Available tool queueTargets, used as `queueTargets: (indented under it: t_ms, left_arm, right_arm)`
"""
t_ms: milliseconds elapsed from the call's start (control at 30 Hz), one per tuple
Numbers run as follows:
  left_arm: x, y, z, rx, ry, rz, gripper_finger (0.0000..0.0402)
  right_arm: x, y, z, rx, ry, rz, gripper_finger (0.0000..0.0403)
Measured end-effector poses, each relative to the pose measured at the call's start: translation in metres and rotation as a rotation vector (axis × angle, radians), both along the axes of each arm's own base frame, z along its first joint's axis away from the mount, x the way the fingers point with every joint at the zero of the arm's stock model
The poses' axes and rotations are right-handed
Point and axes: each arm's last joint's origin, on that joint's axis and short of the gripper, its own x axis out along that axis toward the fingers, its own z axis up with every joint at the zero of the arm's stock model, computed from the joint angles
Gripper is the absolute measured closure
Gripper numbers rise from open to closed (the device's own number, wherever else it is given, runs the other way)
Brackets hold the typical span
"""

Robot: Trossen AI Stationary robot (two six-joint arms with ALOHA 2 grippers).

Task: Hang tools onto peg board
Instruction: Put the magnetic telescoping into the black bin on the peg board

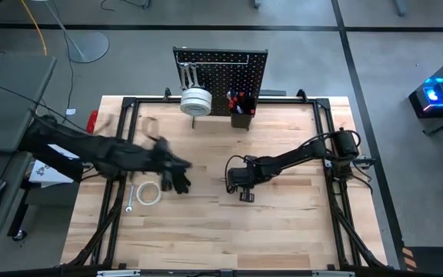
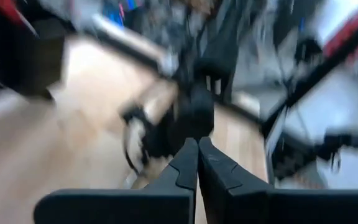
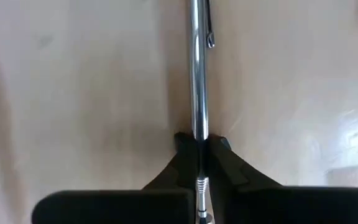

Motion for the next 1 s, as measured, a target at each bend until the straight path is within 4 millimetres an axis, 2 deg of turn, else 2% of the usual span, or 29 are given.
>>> queueTargets:
  t_ms: [100,167,267,367,667,867,1000]
  left_arm:
    - [-0.032,0.007,0.022,0.028,-0.126,0.102,0.0402]
    - [-0.048,0.013,0.031,0.057,-0.181,0.159,0.0401]
    - [-0.066,0.020,0.040,0.098,-0.233,0.208,0.0401]
    - [-0.074,0.025,0.044,0.135,-0.253,0.226,0.0401]
    - [-0.075,0.025,0.044,0.195,-0.238,0.225,0.0401]
    - [-0.068,0.022,0.039,0.213,-0.192,0.220,0.0401]
    - [-0.058,0.017,0.033,0.212,-0.153,0.210,0.0401]
  right_arm:
    - [0.002,-0.002,0.007,0.018,0.016,0.008,0.0400]
    - [0.001,-0.006,0.024,0.066,0.012,-0.036,0.0402]
    - [0.003,-0.012,0.044,0.109,0.000,-0.104,0.0399]
    - [0.009,-0.019,0.068,0.107,-0.089,-0.143,0.0399]
    - [0.013,-0.022,0.112,0.114,-0.194,-0.165,0.0401]
    - [0.004,-0.022,0.110,0.099,-0.095,-0.010,0.0402]
    - [0.001,-0.036,0.109,0.123,-0.056,0.094,0.0392]
